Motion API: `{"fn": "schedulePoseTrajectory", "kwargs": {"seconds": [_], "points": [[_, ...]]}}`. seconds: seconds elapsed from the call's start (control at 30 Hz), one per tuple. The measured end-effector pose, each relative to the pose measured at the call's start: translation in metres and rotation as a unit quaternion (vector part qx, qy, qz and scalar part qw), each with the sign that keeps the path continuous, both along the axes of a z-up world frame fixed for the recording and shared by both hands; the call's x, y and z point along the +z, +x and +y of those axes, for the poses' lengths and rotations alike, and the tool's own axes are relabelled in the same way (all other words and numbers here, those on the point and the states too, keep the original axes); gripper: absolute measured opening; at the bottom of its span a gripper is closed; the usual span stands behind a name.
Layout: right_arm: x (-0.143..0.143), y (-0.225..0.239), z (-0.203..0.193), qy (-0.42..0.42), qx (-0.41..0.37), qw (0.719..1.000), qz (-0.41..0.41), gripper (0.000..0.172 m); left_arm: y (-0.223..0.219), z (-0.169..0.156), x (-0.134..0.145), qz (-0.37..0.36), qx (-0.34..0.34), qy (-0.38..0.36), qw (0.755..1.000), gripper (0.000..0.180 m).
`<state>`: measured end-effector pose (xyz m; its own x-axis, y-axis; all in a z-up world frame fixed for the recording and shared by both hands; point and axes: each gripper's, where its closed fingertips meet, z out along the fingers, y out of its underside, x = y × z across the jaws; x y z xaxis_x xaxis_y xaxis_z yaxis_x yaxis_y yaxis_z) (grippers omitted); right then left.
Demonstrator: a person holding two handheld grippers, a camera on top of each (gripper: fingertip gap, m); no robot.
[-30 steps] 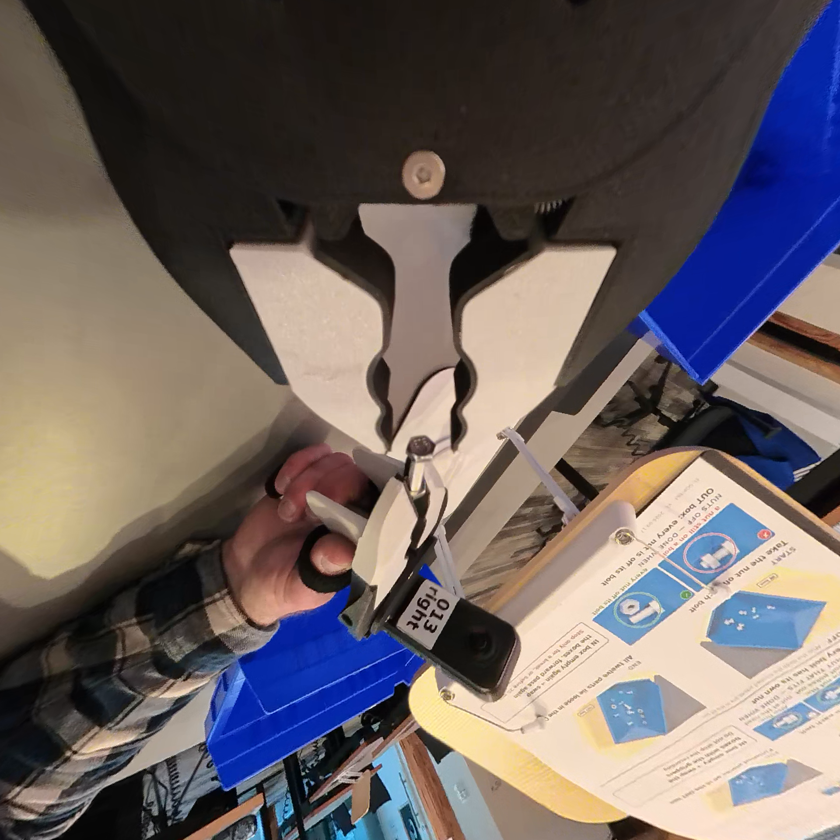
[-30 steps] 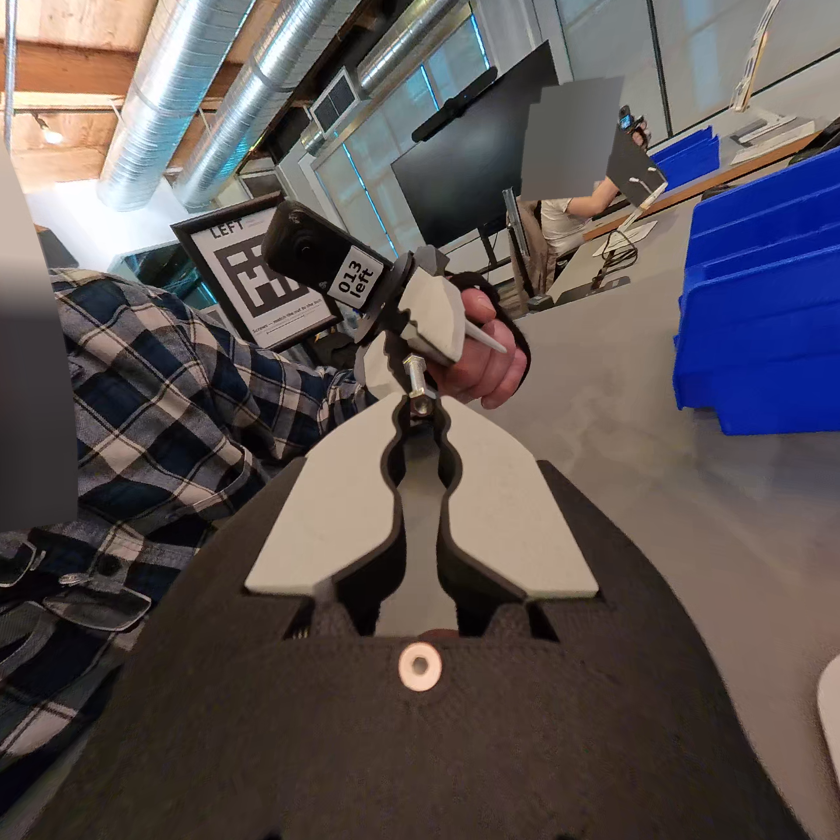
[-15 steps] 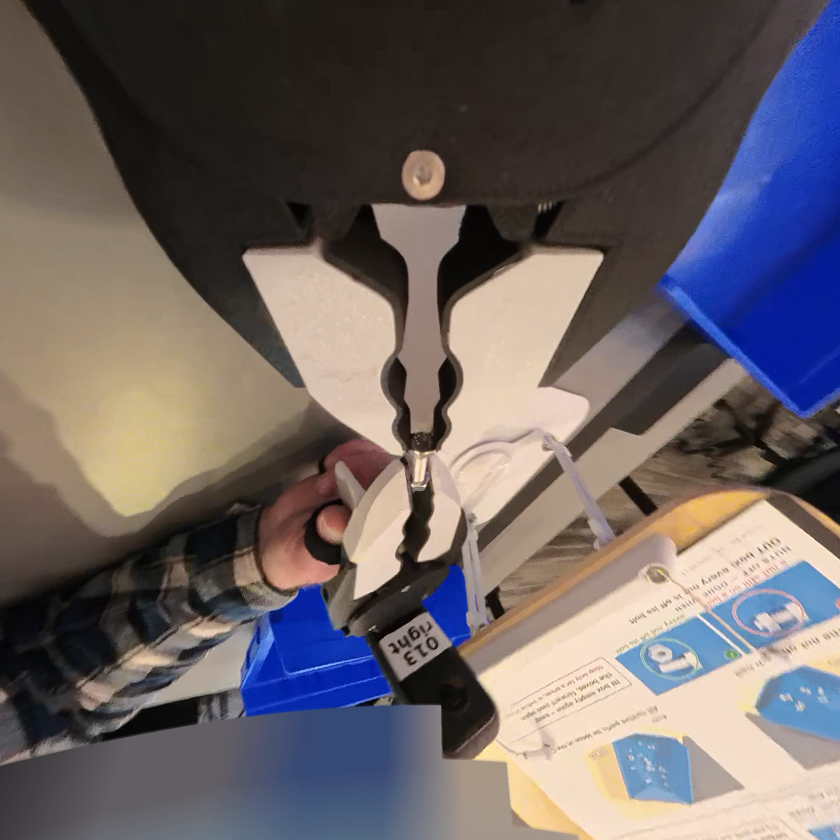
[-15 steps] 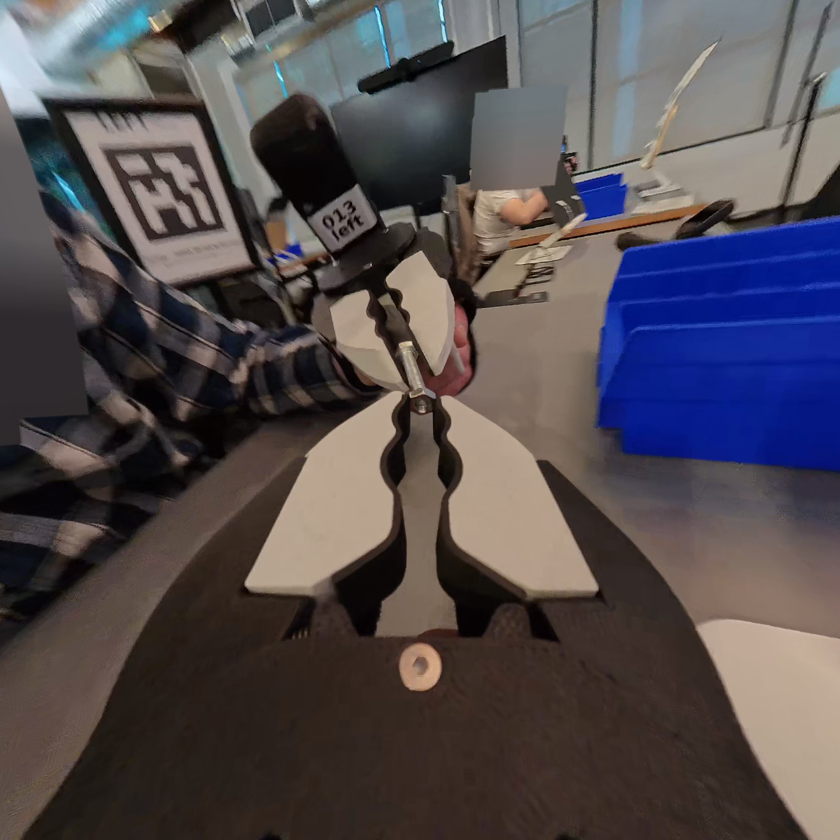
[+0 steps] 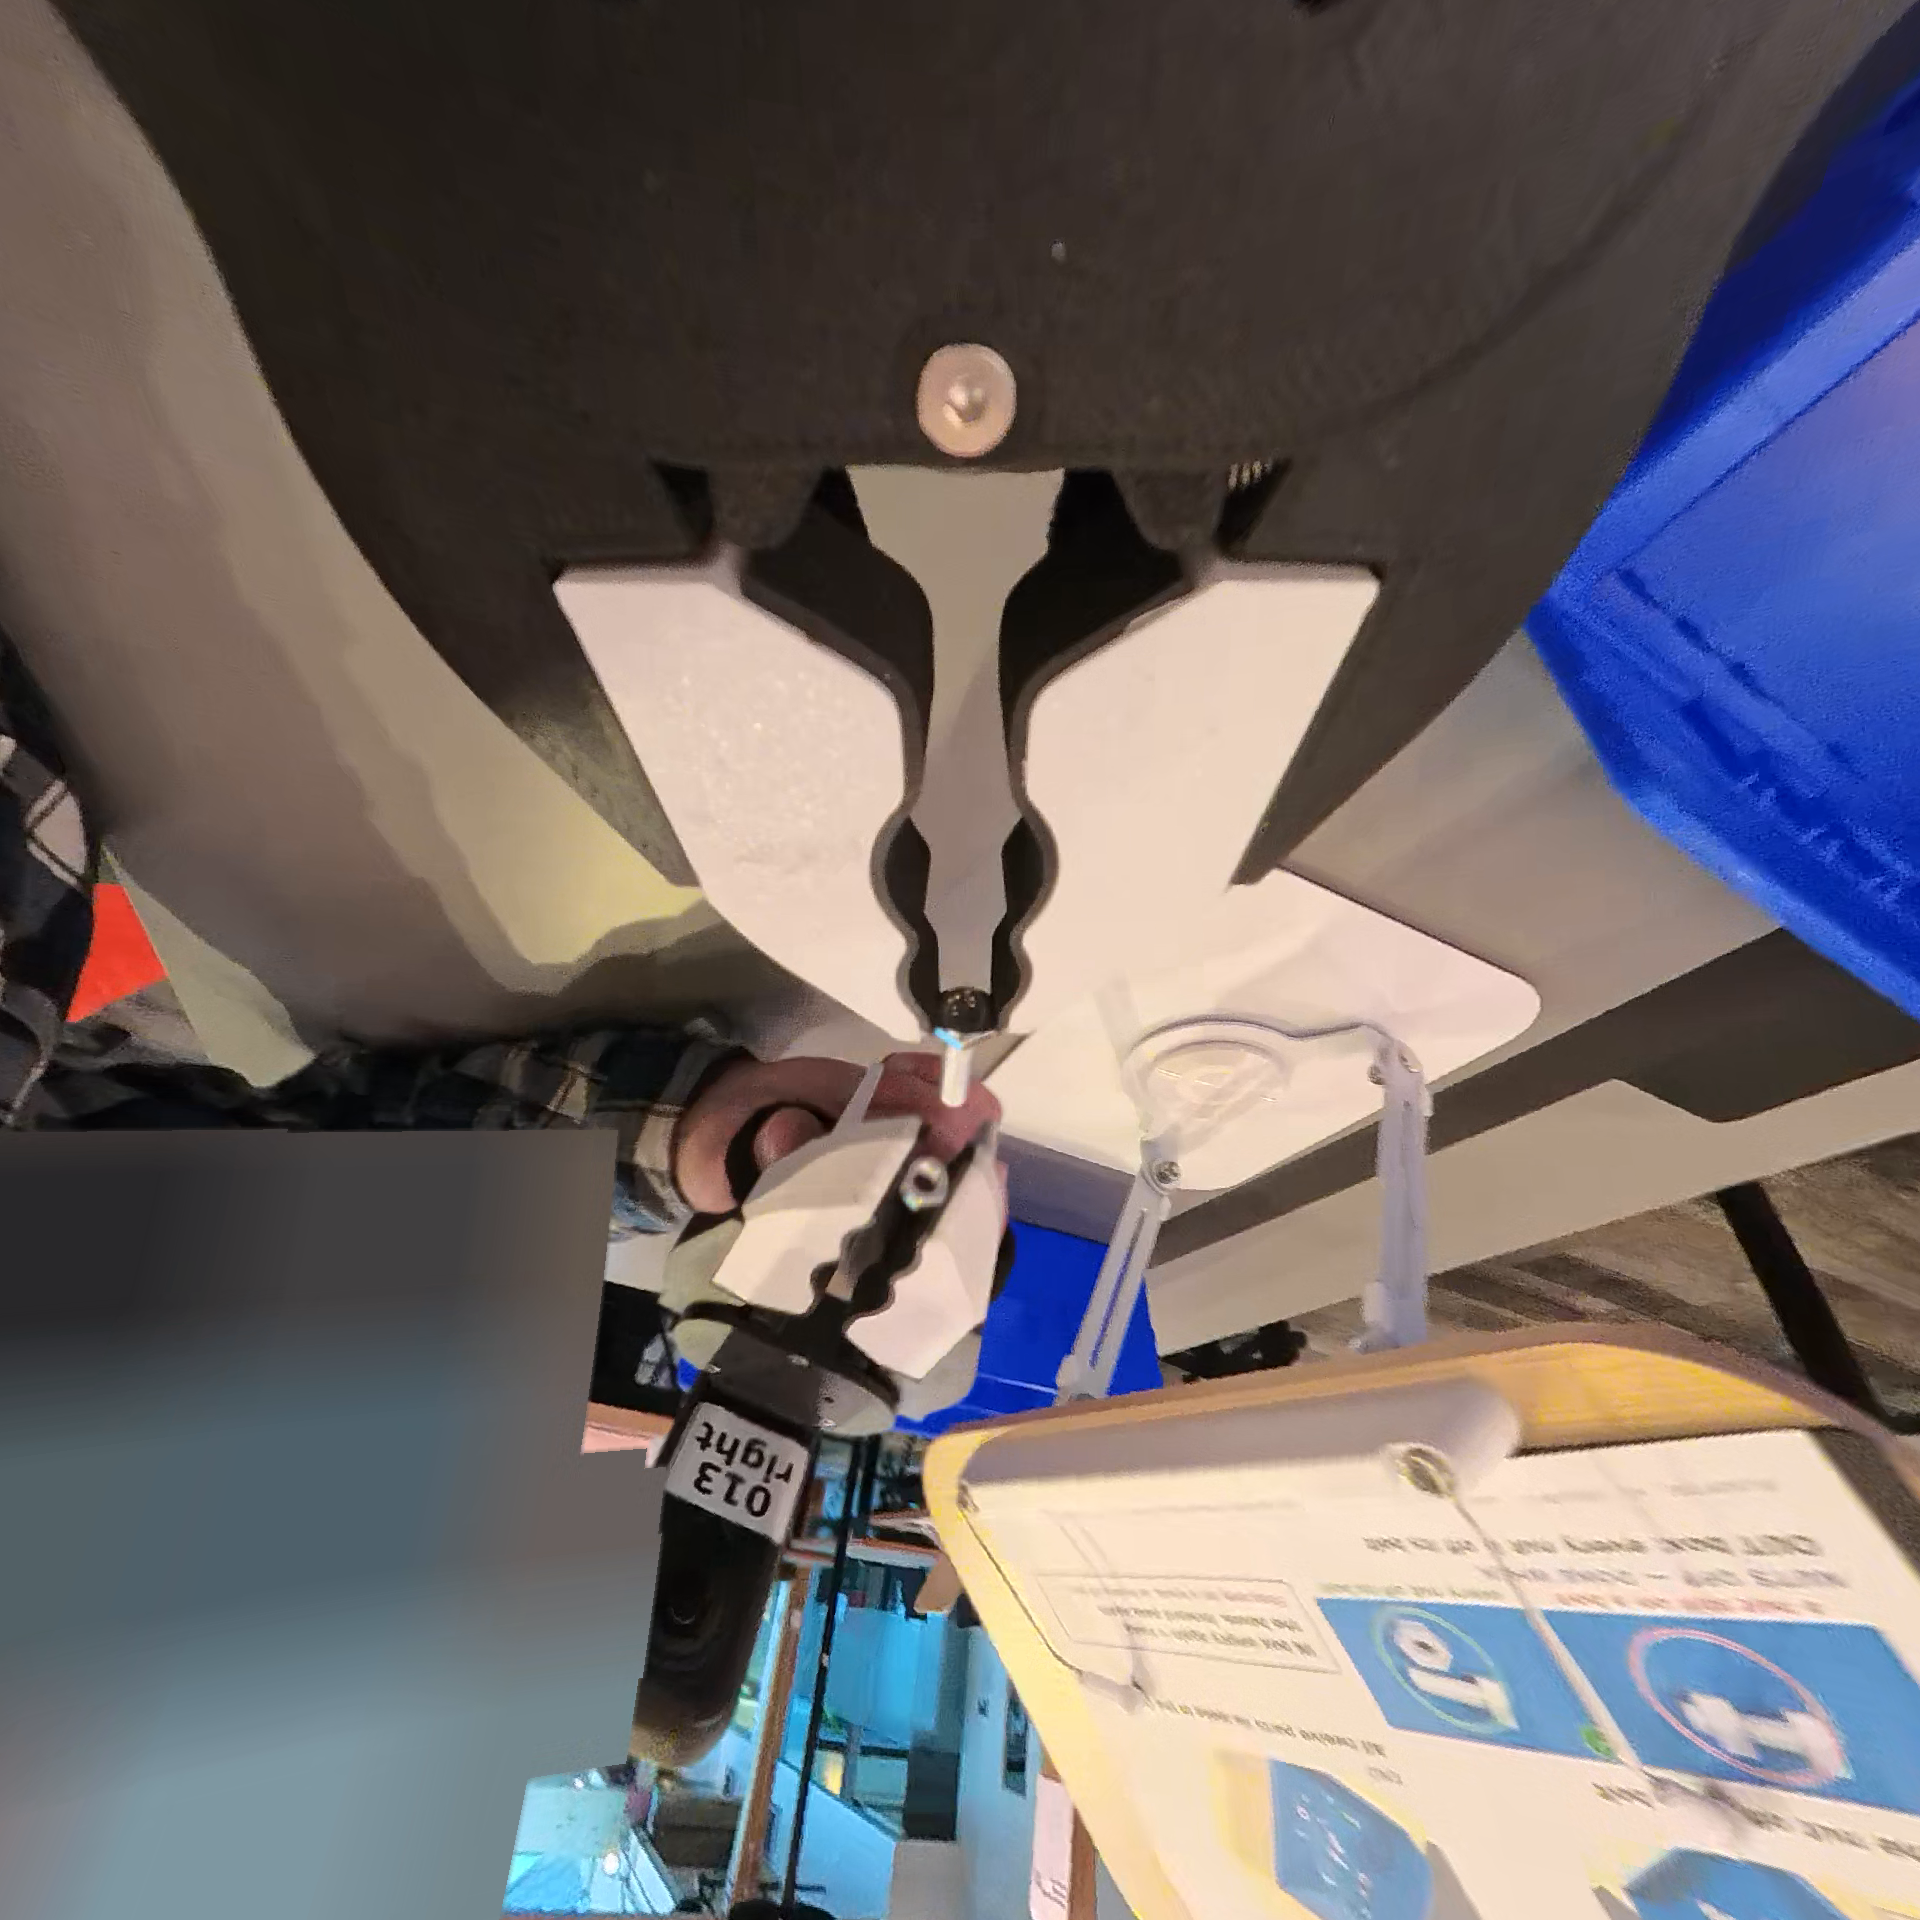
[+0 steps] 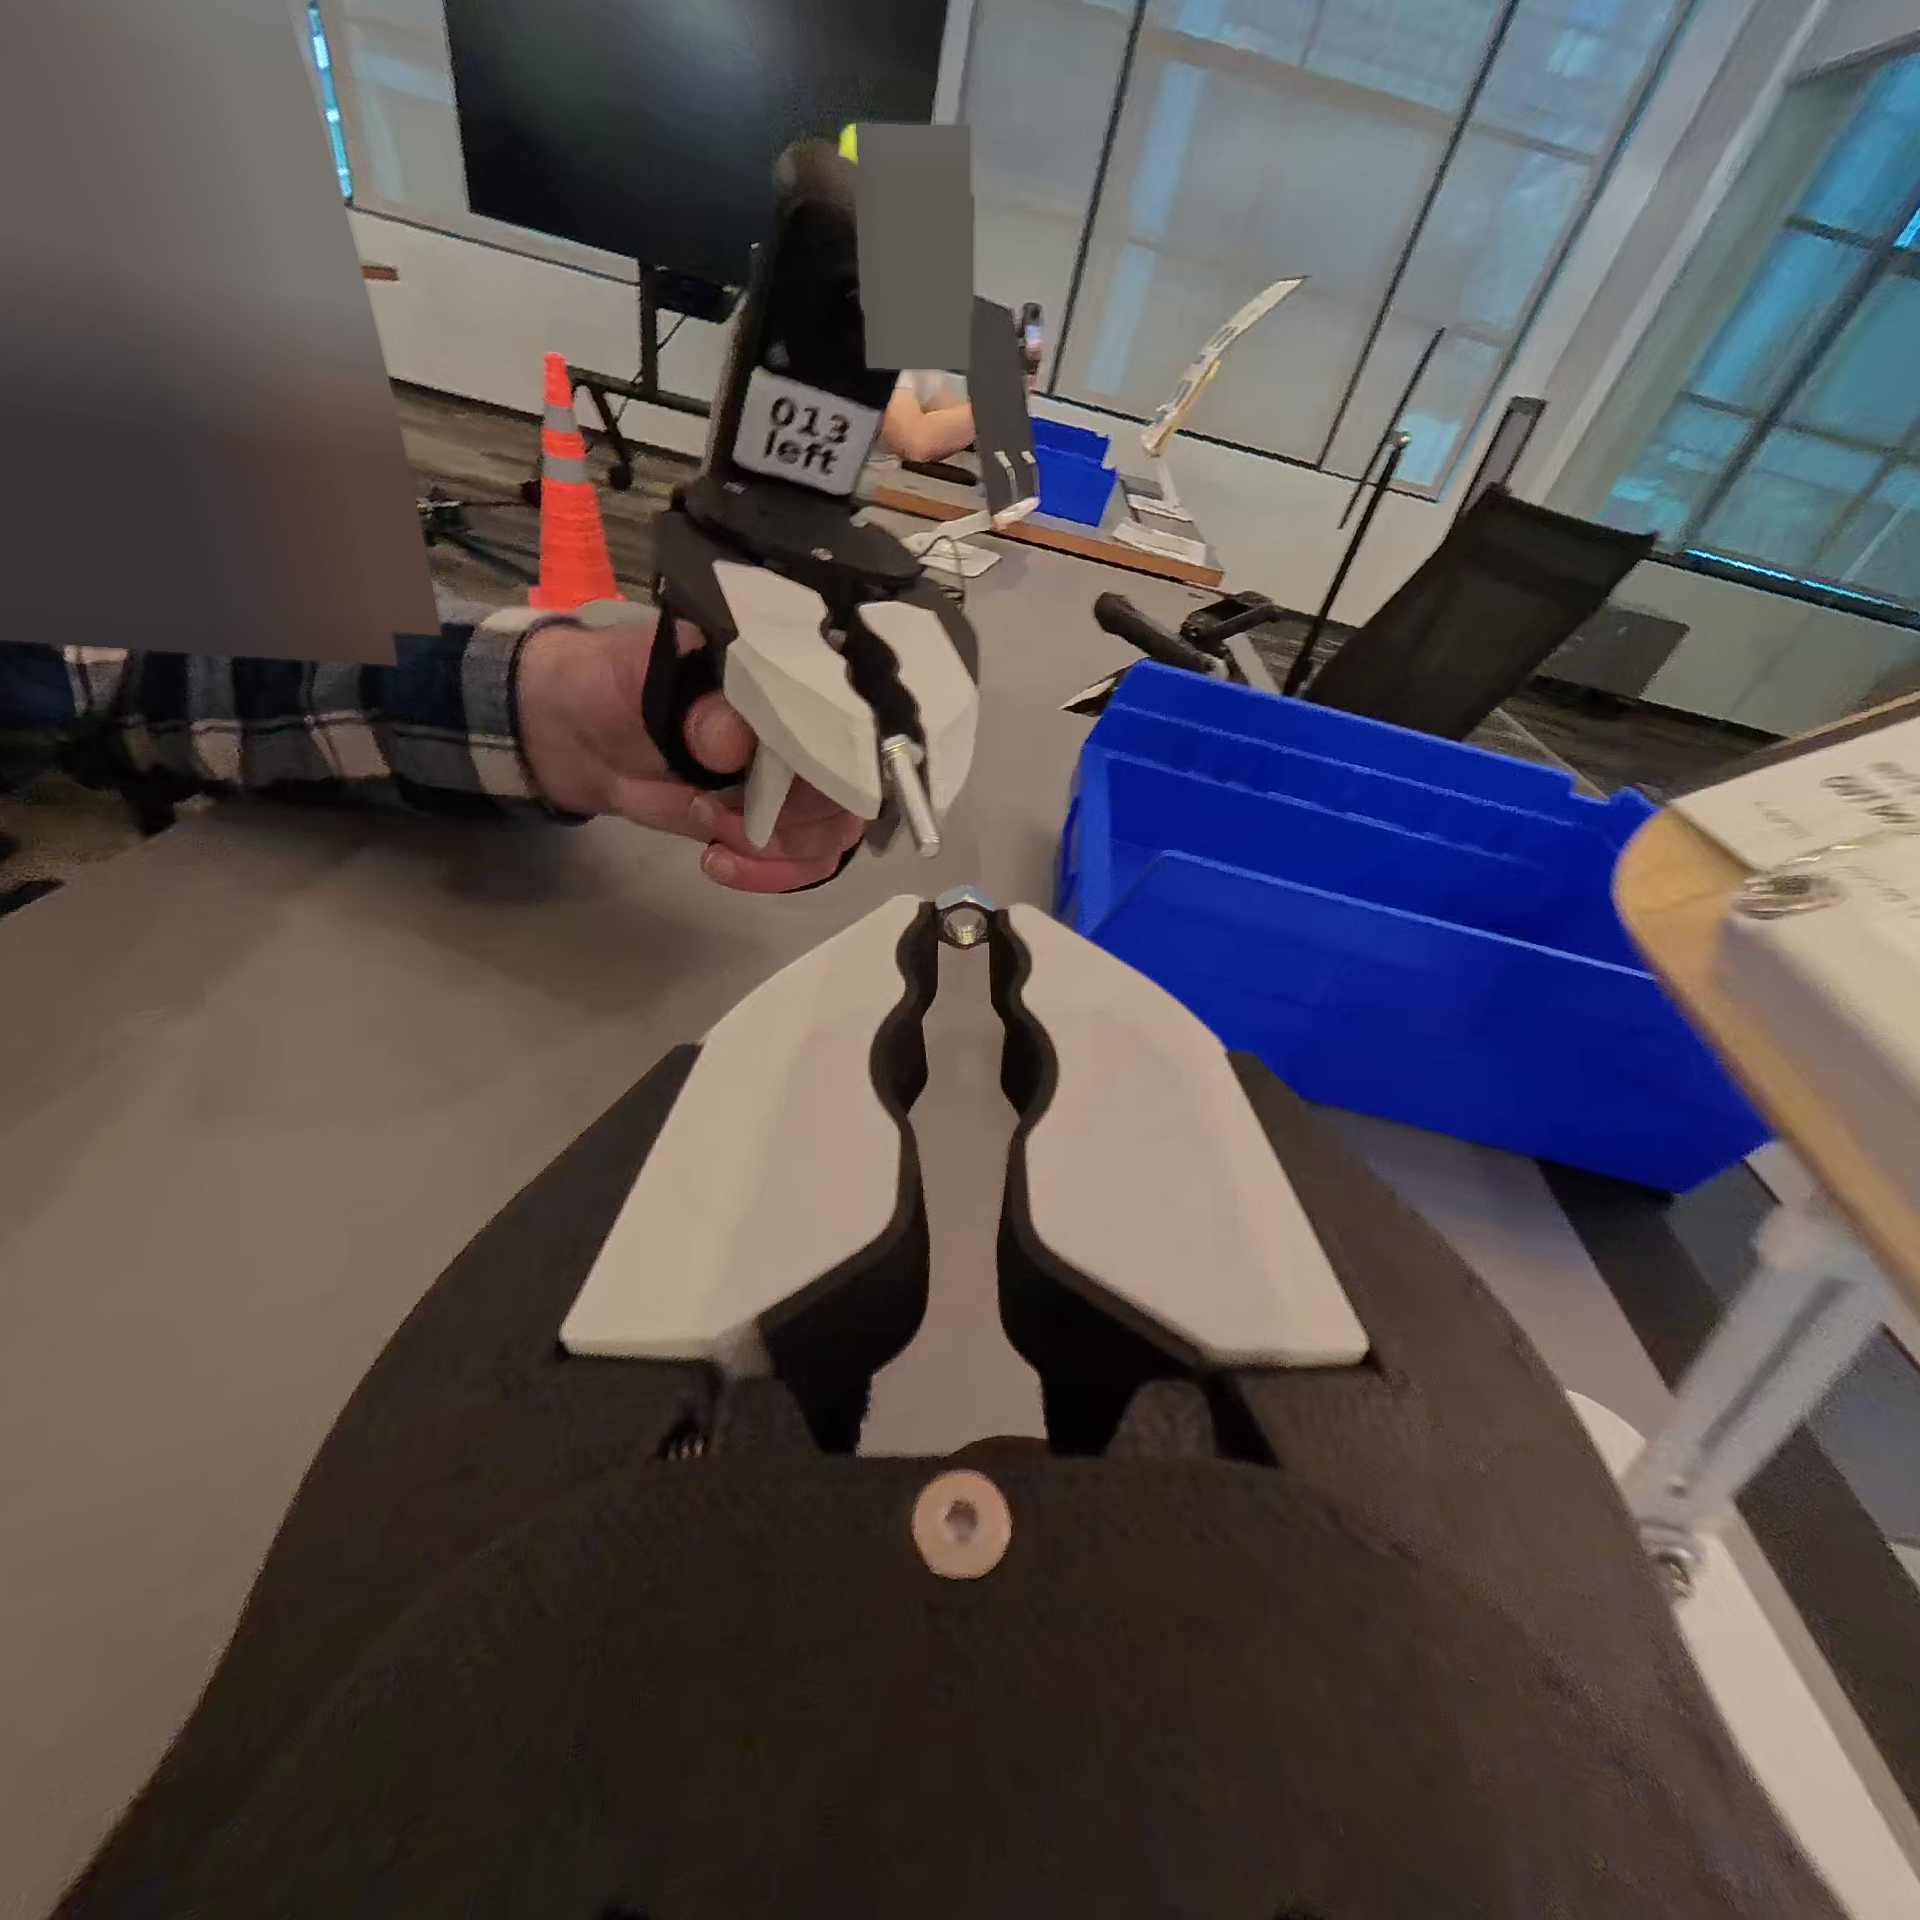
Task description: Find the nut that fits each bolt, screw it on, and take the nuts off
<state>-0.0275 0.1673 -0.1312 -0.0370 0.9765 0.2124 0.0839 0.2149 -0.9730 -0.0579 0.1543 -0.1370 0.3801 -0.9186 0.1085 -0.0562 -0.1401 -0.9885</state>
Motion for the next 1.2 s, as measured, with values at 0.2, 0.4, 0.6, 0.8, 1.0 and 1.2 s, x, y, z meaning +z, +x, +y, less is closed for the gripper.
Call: {"fn": "schedulePoseTrajectory", "kwargs": {"seconds": [0.2,0.4,0.6,0.8,1.0,1.2], "points": [[0.075,0.042,0.021,0.037,-0.074,0.996,0.016,0.010,-0.005,0.001,0.007,0.009,0.015,0.026,1.000,0.009],[0.140,0.172,0.074,0.059,-0.248,0.966,-0.027,0.010,-0.004,-0.001,0.009,0.031,0.023,0.048,0.998,0.009],[0.095,0.318,0.124,0.035,-0.430,0.868,-0.244,0.010,0.000,0.001,0.006,0.053,0.036,0.062,0.996,0.009],[0.017,0.383,0.152,-0.107,-0.445,0.818,-0.348,0.011,0.004,0.001,0.005,0.068,0.046,0.075,0.994,0.009],[-0.051,0.408,0.158,-0.181,-0.434,0.765,-0.440,0.011,0.001,0.003,0.003,0.072,0.051,0.076,0.993,0.009],[-0.083,0.416,0.160,-0.219,-0.431,0.732,-0.479,0.011,0.002,0.003,0.001,0.085,0.056,0.086,0.991,0.009]]}}
